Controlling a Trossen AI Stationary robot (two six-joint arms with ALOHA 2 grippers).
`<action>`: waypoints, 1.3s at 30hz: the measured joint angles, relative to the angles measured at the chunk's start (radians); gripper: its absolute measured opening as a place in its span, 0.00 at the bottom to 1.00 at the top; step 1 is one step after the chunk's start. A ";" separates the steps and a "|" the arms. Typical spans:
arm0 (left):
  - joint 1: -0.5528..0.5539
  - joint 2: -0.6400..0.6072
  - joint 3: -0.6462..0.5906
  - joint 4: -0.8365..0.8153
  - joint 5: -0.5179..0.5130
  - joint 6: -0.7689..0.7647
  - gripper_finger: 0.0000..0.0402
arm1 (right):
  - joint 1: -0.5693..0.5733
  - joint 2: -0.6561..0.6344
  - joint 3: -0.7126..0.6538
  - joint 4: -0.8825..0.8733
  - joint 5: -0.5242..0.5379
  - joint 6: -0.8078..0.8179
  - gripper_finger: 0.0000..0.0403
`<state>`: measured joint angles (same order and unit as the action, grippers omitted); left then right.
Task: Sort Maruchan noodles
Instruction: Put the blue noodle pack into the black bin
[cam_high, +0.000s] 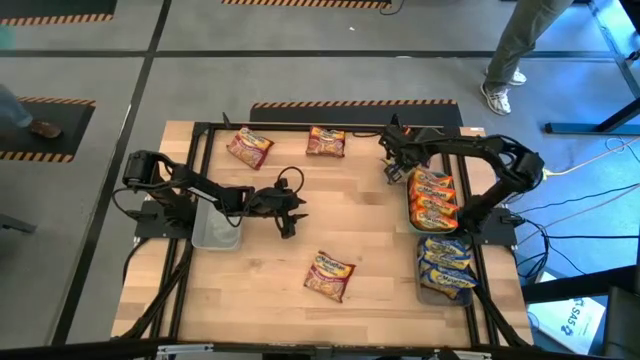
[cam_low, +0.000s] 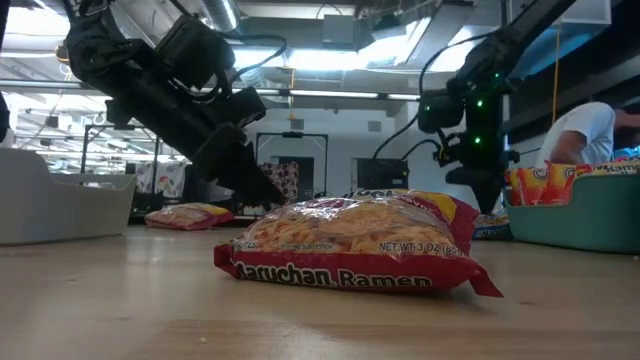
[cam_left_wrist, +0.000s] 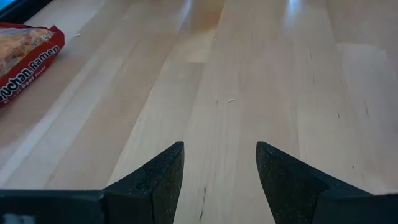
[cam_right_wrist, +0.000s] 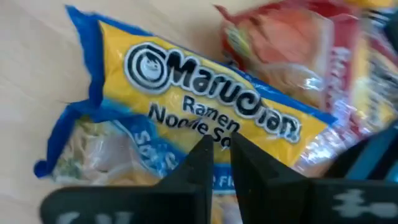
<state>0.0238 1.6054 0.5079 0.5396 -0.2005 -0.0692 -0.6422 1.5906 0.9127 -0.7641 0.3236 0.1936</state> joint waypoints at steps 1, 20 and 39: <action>0.000 0.000 0.000 0.002 0.000 0.000 0.48 | 0.001 0.011 0.000 0.019 -0.020 -0.015 0.08; 0.000 0.000 0.000 0.044 0.000 0.001 0.48 | 0.270 0.078 0.000 0.370 -0.200 0.030 0.06; 0.000 0.001 0.000 0.145 0.000 0.002 0.48 | 0.490 0.059 -0.001 0.654 -0.176 0.087 0.06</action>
<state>0.0238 1.6062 0.5084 0.6850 -0.2001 -0.0676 -0.1524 1.6498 0.9119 -0.1101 0.1474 0.2802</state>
